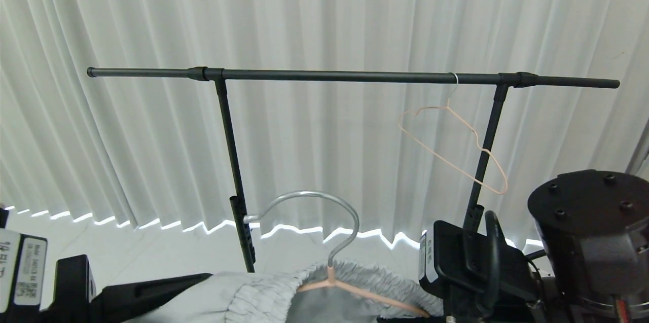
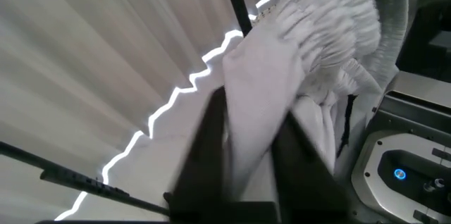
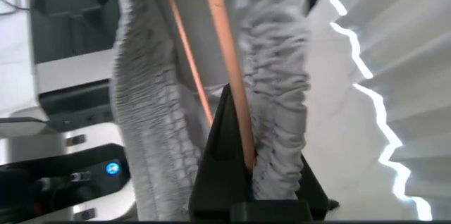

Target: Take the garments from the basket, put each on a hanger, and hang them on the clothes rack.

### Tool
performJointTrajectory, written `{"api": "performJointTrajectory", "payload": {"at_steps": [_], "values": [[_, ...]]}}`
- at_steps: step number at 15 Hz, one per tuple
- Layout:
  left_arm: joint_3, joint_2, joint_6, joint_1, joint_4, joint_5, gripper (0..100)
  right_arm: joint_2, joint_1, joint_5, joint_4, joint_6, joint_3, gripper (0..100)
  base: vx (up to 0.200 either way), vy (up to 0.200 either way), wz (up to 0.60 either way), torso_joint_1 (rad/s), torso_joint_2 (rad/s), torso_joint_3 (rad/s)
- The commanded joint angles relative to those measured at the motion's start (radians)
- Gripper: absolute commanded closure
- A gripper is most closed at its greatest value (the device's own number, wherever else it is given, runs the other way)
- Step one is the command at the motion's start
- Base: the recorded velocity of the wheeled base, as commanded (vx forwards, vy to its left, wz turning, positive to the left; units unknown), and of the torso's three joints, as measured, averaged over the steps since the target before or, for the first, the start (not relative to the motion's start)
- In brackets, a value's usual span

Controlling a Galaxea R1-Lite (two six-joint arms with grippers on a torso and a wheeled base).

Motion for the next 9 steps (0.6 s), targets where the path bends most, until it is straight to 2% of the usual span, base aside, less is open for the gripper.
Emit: {"api": "performJointTrajectory", "payload": {"at_steps": [1,4,6,7,9], "values": [[0.003,0.000,0.001,0.004,0.003,0.001,0,-0.023,-0.002,-0.015,0.000,-0.015,-0.005,100,0.000,0.000,0.00,0.000,0.00,0.000],[0.001,-0.003,-0.005,0.007,-0.008,0.003,0,-0.081,-0.047,-0.047,0.089,-0.080,-0.029,100,0.000,0.000,0.00,0.000,0.00,0.000],[0.007,0.000,-0.008,0.007,-0.048,0.003,0,-0.113,-0.081,-0.074,0.140,-0.083,-0.043,100,0.000,0.000,0.00,0.000,0.00,0.000],[0.011,0.000,-0.008,0.007,-0.069,0.003,0,-0.133,-0.125,-0.094,0.160,-0.083,-0.046,100,0.000,0.000,0.00,0.000,0.00,0.000],[0.014,0.000,-0.008,0.008,-0.076,0.004,0,-0.153,-0.173,-0.107,0.196,-0.083,-0.057,100,0.000,0.000,0.00,0.000,0.00,0.000]]}}
